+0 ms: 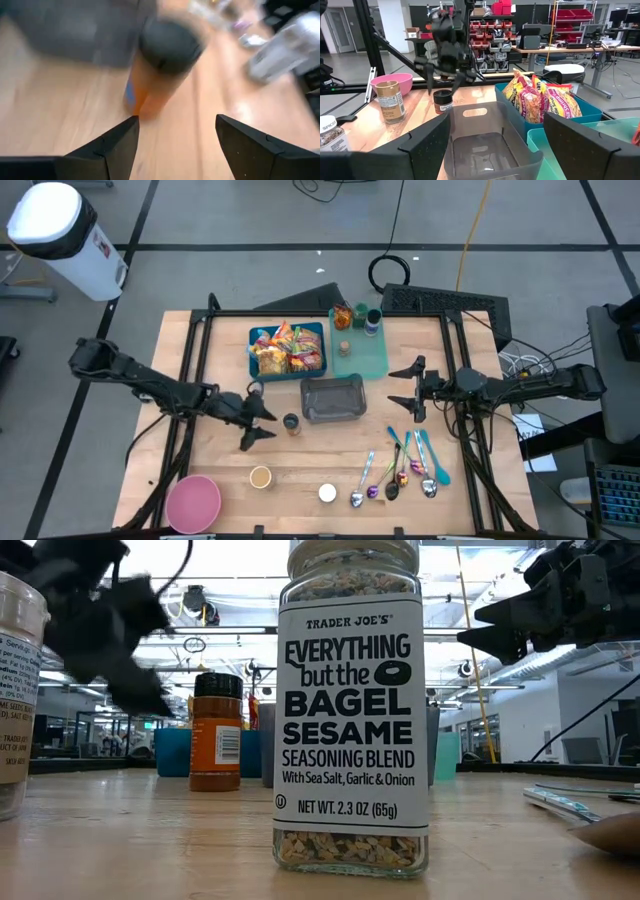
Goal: Pick & Place Food Item
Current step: Put the orange seasoning bottle into the green bin
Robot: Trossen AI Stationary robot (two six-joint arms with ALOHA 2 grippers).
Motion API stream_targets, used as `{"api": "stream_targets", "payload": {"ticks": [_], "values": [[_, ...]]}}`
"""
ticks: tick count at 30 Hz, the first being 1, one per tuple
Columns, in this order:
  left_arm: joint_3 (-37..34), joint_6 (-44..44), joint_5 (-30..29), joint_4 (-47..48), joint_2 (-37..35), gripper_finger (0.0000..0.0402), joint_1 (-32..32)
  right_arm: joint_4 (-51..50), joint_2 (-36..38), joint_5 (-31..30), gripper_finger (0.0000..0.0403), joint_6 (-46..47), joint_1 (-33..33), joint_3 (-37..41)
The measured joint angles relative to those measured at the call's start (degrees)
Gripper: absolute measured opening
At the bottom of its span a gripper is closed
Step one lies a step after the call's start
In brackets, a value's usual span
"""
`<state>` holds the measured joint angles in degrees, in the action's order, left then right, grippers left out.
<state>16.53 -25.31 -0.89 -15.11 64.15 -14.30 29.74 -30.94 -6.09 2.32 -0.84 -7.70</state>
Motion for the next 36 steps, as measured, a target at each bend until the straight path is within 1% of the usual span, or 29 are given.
{"api": "stream_targets", "payload": {"ticks": [3, 6, 9, 18, 23, 28, 33, 36], "values": [[0.0, -4.4, -3.5, 1.8, 3.2, 0.0271, -1.6, 0.0, 0.0, 0.0, 0.0308, 0.0, 0.0, 0.0], [0.0, -4.1, -6.5, 0.3, 6.8, 0.0271, -2.8, 0.0, 0.0, -0.1, 0.0308, 0.0, 0.0, 0.0], [0.0, -1.6, -8.1, -2.9, 10.7, 0.0271, -3.2, 0.0, 0.0, -0.1, 0.0308, 0.0, 0.0, 0.0], [0.0, 2.6, -8.9, -17.7, 21.6, 0.0271, -3.0, 0.0, 0.0, -0.1, 0.0308, 0.0, 0.0, 0.0], [0.0, 3.8, -12.6, -26.0, 27.2, 0.0271, -3.0, 0.0, 0.0, -0.1, 0.0308, 0.0, 0.0, 0.0], [0.0, 4.8, -12.8, -34.2, 32.8, 0.0271, -3.0, 0.0, 0.0, -0.1, 0.0308, 0.0, 0.0, 0.0], [1.1, 5.8, -13.2, -39.3, 37.8, 0.0271, -3.0, 0.0, 0.0, -0.1, 0.0308, 0.0, 0.0, 0.0], [3.2, 8.0, -13.8, -39.9, 40.2, 0.0271, -3.0, 0.0, 0.0, -0.1, 0.0308, 0.0, 0.0, 0.0]]}}
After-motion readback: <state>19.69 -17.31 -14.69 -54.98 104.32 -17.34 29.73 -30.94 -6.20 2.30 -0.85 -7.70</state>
